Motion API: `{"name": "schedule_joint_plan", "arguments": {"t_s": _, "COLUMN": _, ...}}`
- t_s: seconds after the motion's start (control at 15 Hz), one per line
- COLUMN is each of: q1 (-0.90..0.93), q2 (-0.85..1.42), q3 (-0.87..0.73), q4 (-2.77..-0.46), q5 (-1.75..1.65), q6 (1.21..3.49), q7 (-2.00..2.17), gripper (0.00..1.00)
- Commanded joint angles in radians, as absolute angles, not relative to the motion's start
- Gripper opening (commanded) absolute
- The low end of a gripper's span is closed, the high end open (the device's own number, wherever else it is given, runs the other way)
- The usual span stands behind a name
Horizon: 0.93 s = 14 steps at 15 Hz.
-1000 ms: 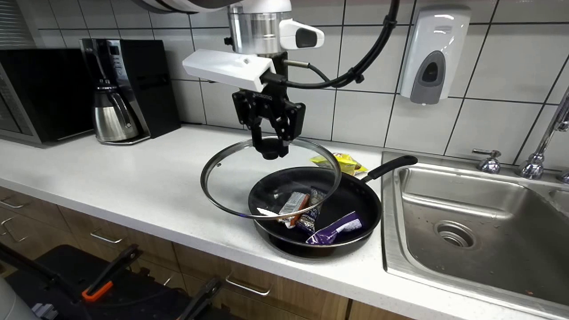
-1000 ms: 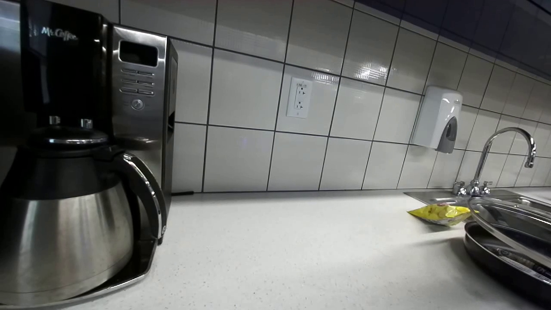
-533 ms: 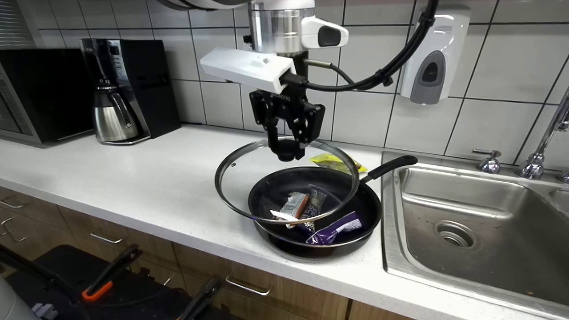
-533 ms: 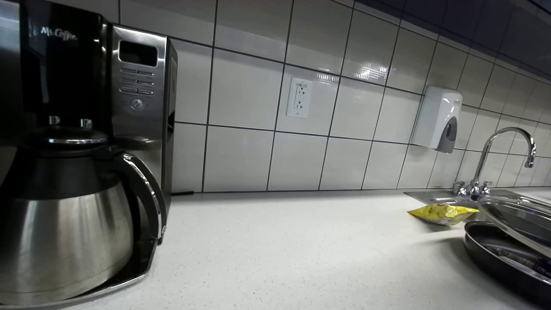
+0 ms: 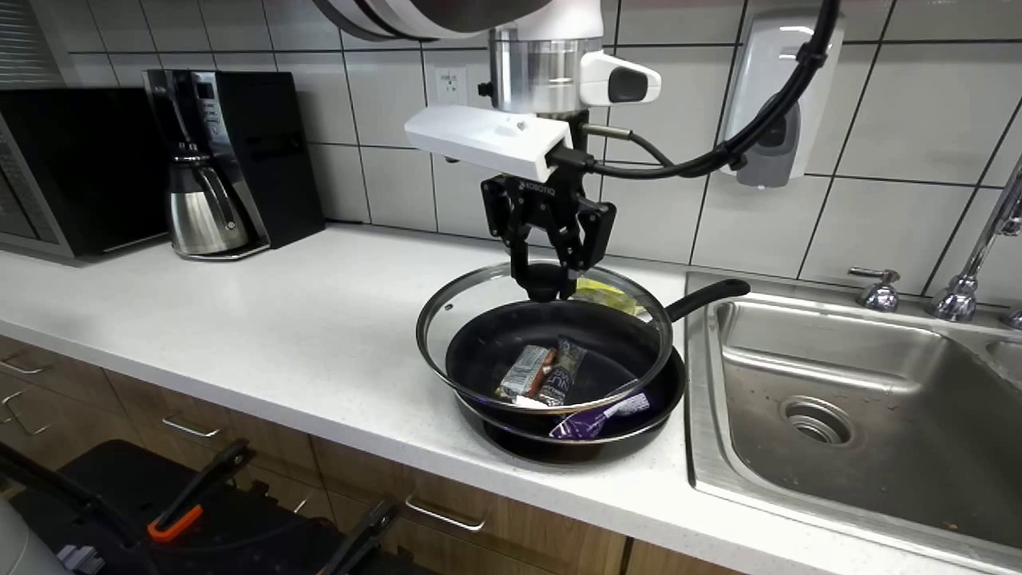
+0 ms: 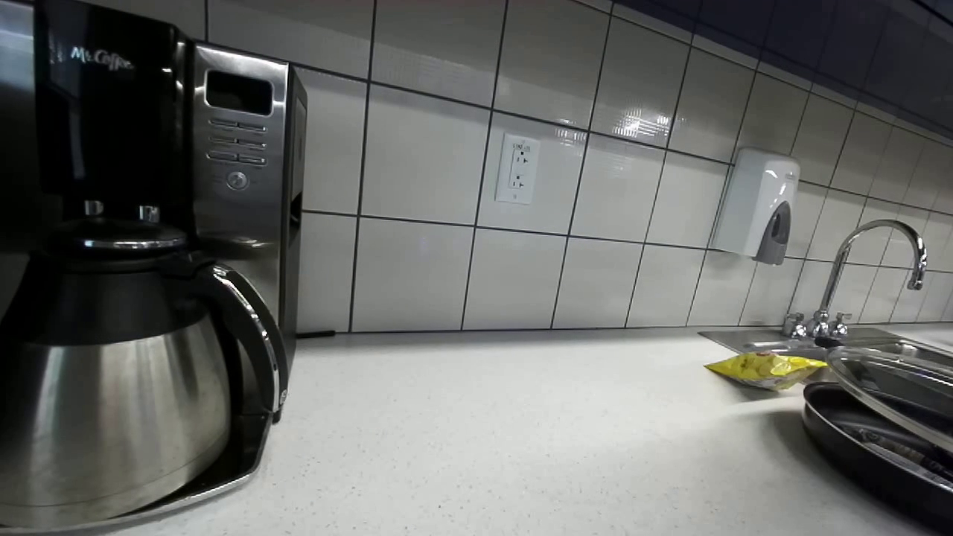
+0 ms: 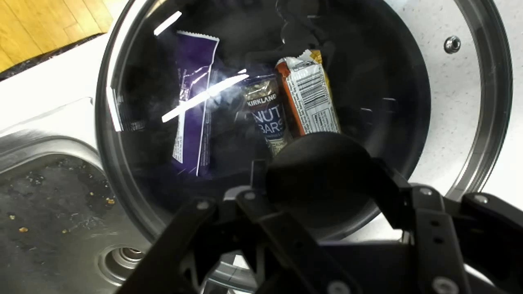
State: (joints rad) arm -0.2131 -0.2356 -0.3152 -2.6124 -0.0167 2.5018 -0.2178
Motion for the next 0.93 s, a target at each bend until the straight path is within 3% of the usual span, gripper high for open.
{"name": "schedule_joint_plan", "arguments": {"t_s": 0.0, "q1": -0.229, "q2": -0.189, "q3": -0.315, "q4": -2.562, "q5": -0.018, "q6": 2.519, "q7": -0.241, "gripper": 0.39}}
{"name": "schedule_joint_plan", "arguments": {"t_s": 0.87, "q1": -0.232, "q2": -0.082, "q3": -0.317, "q4": -2.516, "q5": 0.007, "q6": 2.549, "q7": -0.258, "gripper": 0.39}}
